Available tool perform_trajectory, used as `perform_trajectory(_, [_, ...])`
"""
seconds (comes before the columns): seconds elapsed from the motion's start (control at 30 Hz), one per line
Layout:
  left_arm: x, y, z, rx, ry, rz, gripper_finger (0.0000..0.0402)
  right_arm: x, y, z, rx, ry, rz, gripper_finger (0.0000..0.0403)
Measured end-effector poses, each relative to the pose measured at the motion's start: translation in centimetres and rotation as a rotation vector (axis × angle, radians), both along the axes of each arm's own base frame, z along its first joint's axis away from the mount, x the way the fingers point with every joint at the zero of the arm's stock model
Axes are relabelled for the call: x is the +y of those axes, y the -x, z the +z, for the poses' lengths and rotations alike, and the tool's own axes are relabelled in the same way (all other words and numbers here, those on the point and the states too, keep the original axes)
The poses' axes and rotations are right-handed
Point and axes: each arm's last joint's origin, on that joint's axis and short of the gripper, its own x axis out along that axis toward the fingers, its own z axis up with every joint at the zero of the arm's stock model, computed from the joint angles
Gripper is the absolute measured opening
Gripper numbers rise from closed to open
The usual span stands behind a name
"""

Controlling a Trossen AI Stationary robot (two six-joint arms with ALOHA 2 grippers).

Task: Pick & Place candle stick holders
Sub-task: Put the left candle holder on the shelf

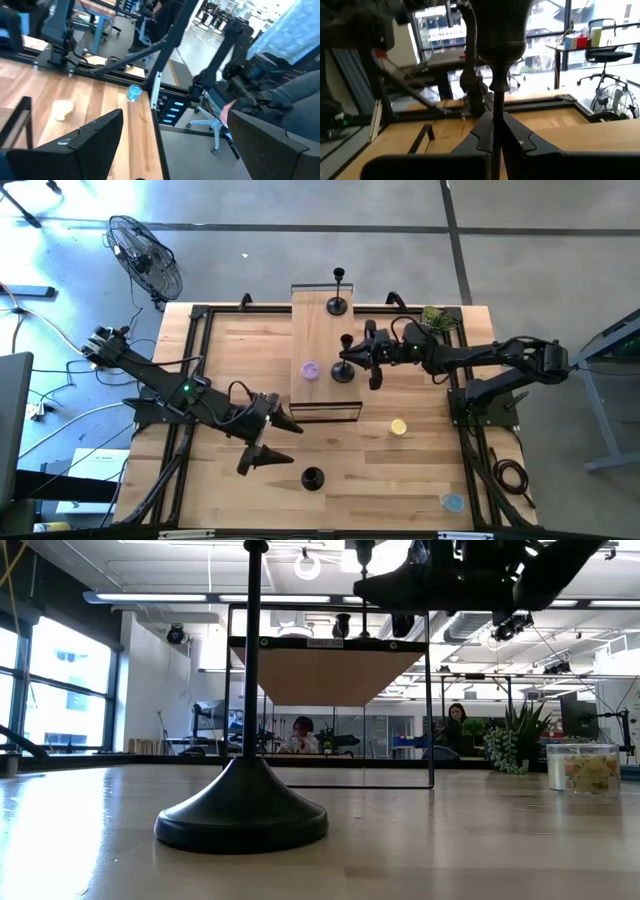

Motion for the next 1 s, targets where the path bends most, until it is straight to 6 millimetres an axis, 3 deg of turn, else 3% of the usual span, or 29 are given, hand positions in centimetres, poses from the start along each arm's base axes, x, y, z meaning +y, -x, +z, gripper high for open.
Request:
perform_trajectory(0.33, [0.36,0.39,0.44,-0.019,0.002,0.047,0.0351,0.08,-0.20,-0.31,0.065,0.014,0.006,0.0010])
perform_trajectory(1.0, [0.35,0.36,0.63,-0.036,0.014,0.048,0.0351,0.24,-0.24,-0.24,0.065,-0.086,0.013,0.0169])
